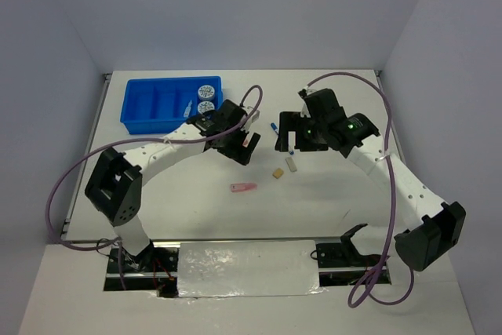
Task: Sort the stationery into containers
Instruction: Pick up the stationery from the center of the board.
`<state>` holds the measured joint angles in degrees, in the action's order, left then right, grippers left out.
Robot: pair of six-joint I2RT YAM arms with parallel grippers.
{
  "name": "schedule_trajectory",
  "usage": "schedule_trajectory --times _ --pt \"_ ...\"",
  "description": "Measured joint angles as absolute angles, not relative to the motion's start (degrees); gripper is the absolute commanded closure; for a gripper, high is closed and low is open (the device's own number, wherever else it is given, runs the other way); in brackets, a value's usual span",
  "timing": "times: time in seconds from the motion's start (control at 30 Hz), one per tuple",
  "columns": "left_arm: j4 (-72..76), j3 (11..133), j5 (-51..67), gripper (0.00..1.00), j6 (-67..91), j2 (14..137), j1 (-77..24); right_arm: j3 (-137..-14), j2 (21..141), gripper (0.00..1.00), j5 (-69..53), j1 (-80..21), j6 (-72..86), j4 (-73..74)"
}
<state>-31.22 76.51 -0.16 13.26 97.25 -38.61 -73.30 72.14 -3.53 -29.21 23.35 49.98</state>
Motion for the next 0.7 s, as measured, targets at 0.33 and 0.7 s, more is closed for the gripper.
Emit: schedule_trajectory --times 0.33,0.7 --pt "-26.63 86.70 -0.27 0.02 5.23 111.07 -34.72 -68.84 65.69 0.00 -5.69 -29.21 23.33 49.39" --pt "-27.35 93.51 0.36 0.38 5.21 123.24 -31.33 -69.23 59.16 0.00 -3.79 -29.21 22.63 52.25"
